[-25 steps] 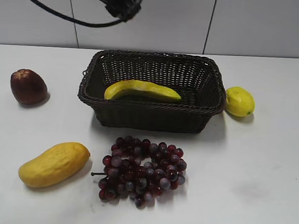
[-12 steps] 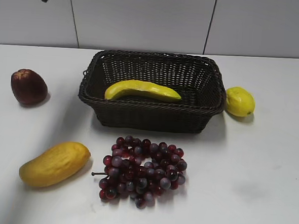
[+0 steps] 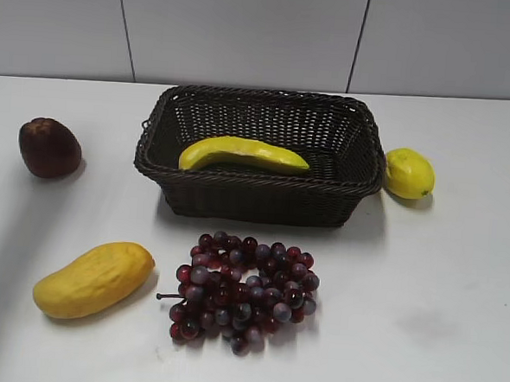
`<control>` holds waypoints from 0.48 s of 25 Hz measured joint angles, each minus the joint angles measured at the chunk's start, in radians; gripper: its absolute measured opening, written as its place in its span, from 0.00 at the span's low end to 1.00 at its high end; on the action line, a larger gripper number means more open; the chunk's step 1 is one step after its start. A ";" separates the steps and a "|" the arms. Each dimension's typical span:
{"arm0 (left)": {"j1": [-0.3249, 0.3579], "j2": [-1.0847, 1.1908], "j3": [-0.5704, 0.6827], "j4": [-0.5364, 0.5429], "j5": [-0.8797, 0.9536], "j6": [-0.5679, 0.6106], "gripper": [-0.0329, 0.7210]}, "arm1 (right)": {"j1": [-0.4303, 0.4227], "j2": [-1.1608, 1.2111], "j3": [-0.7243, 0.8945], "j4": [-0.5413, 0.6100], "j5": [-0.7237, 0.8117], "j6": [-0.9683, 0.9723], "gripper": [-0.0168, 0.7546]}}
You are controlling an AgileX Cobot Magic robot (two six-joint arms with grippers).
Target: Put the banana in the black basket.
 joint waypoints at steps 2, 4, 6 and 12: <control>0.005 -0.053 0.080 0.008 -0.001 0.005 0.75 | 0.000 0.000 0.000 0.000 0.000 0.000 0.69; 0.005 -0.110 0.175 0.012 0.000 0.016 0.75 | 0.000 0.000 0.000 0.000 0.000 0.000 0.69; 0.005 -0.172 0.261 0.013 0.002 0.023 0.75 | 0.000 0.000 0.000 0.000 0.000 0.000 0.69; 0.005 -0.330 0.524 0.015 0.002 0.026 0.75 | 0.000 0.000 0.000 0.000 0.000 0.000 0.69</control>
